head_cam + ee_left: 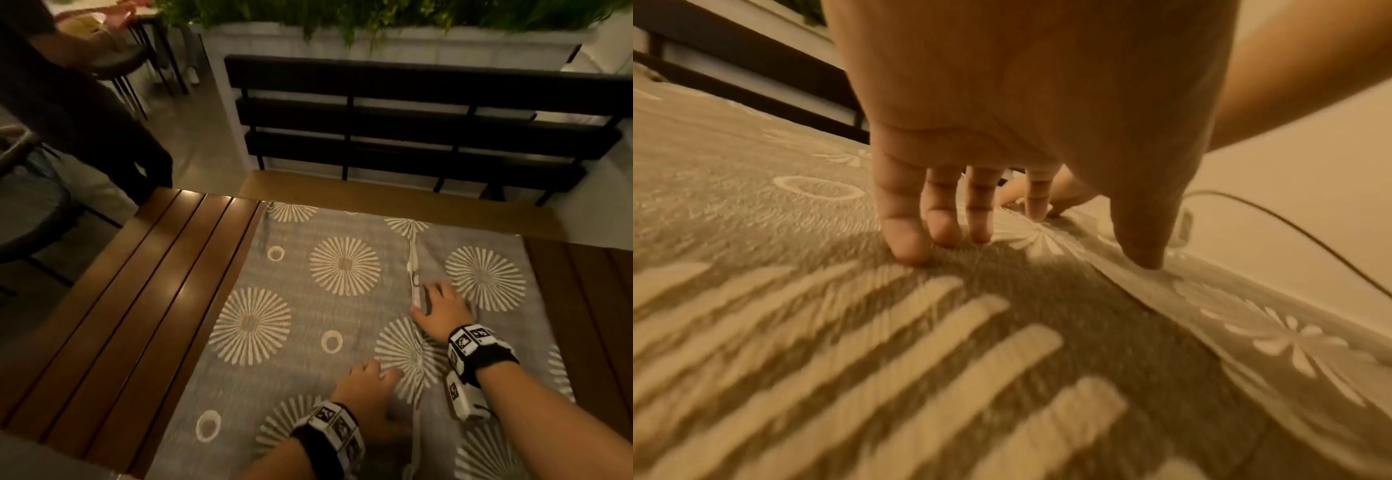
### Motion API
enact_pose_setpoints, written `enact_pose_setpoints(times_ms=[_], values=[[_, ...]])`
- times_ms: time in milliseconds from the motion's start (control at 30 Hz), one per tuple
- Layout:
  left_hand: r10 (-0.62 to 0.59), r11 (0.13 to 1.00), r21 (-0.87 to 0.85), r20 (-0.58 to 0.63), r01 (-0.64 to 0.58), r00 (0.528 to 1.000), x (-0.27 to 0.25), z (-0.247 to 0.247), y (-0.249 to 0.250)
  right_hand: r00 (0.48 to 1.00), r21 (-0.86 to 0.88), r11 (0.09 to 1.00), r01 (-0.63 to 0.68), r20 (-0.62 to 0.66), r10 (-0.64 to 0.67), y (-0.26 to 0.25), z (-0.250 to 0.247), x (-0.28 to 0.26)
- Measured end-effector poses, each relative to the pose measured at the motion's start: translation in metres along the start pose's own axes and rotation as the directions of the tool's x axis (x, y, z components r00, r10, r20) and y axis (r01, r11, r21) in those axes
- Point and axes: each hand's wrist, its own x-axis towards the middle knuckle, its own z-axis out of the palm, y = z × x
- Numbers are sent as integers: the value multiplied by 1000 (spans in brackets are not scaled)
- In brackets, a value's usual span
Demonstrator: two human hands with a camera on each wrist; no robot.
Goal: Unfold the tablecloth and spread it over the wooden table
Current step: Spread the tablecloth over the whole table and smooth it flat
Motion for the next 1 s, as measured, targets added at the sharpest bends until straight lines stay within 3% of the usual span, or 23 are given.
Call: enact_pose_setpoints(times_ms=[100, 267, 467, 667, 767, 867, 1000], values=[[-17, 999, 51, -20, 18, 1000, 5, 14, 24, 999, -9, 1000, -23, 37, 24, 24, -4, -4], [-214, 957, 187, -56, 221, 975, 21, 39, 63, 990, 7, 1000, -21, 139, 19, 35, -19, 1], [-261, 937, 213, -97, 276, 960, 22, 46, 66, 994, 106, 993, -43, 102, 32, 16, -22, 26], [-253, 959, -170, -140, 228, 957, -21, 30, 15, 987, 400, 905, -147, 119, 108, -3, -30, 59], [-160, 975, -170, -84, 145, 983, -47, 15, -17, 984, 505, 846, -172, 53, 169, -21, -29, 80], [-253, 965, -82, -26, 250, 967, -68, -1, -59, 994, 528, 844, -99, 93, 58, -55, -30, 83], [-408, 911, -103, -83, 399, 909, -106, -6, -120, 998, 459, 888, 10, 50, -37, -115, -32, 96]])
